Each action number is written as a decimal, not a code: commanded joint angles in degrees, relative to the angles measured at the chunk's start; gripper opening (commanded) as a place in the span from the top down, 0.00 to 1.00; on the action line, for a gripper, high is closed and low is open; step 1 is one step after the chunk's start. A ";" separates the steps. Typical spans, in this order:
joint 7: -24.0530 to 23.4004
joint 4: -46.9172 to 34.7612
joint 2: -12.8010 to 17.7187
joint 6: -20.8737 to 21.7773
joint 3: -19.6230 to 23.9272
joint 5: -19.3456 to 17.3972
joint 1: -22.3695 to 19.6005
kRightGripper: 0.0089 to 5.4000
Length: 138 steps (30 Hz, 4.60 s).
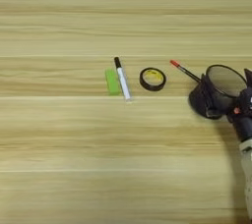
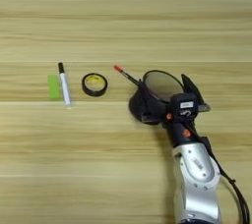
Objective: Move the objects on the table
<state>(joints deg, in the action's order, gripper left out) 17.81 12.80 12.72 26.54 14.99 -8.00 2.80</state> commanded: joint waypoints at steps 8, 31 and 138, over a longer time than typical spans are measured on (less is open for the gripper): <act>-1.11 0.43 1.75 1.47 0.56 -0.59 -2.66 0.01; 2.53 -10.71 2.74 1.91 0.70 -4.51 -1.92 0.01; -3.44 17.79 4.60 -6.81 0.09 0.06 -11.64 0.01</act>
<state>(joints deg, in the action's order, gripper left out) 14.96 31.85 15.47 18.84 14.59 -8.11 -6.14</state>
